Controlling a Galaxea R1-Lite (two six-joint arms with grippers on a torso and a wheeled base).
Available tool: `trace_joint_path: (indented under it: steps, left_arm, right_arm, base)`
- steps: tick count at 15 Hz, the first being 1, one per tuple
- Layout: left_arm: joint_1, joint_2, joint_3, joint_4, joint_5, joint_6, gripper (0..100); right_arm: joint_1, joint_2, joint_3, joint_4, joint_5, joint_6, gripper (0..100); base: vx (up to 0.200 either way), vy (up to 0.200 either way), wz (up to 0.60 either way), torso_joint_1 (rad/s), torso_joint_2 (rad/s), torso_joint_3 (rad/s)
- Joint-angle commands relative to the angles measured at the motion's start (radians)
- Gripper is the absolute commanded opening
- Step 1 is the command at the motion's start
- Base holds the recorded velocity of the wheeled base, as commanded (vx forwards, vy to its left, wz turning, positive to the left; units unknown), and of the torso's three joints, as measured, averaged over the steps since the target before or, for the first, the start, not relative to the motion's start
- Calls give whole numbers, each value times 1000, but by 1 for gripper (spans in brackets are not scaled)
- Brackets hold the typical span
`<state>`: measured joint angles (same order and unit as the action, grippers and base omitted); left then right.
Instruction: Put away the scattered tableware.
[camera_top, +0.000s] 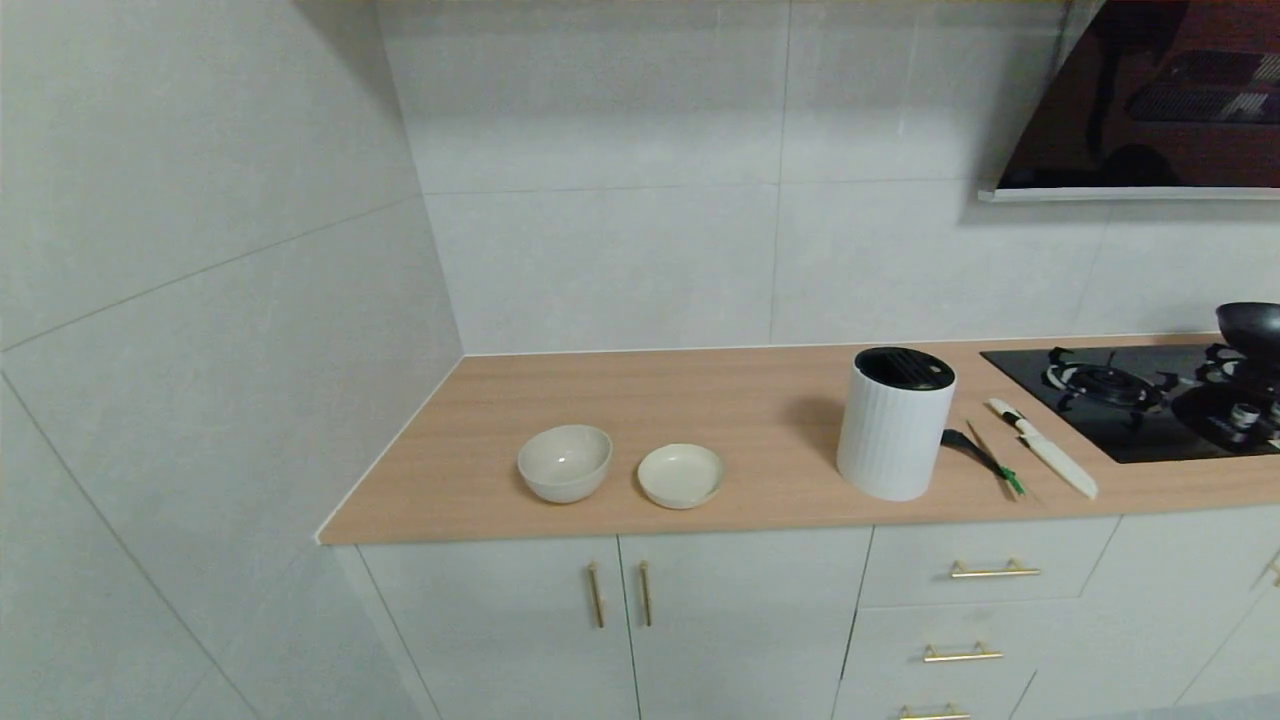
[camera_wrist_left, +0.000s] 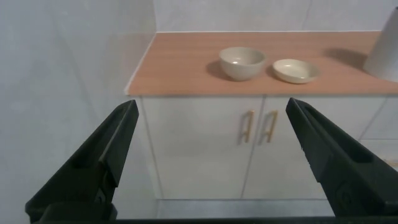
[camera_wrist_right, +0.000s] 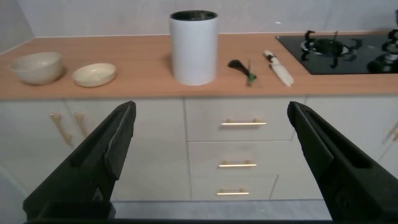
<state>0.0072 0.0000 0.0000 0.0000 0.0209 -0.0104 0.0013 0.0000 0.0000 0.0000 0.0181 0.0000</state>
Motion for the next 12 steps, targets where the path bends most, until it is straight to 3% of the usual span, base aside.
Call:
trace_joint_path:
  steps: [1,6,12]
  left_arm:
    - [0,2,0,0,1,0,100]
    - [0,2,0,0,1,0,100]
    - [0,2,0,0,1,3,100]
  right_arm:
    - [0,0,0,0,0,0,100]
    - [0,0,0,0,0,0,100]
    - [0,0,0,0,0,2,100]
  base:
    - [0,200,0,2,2,-2]
    - [0,200,0,3,2,3]
    - [0,0,0,0,0,0]
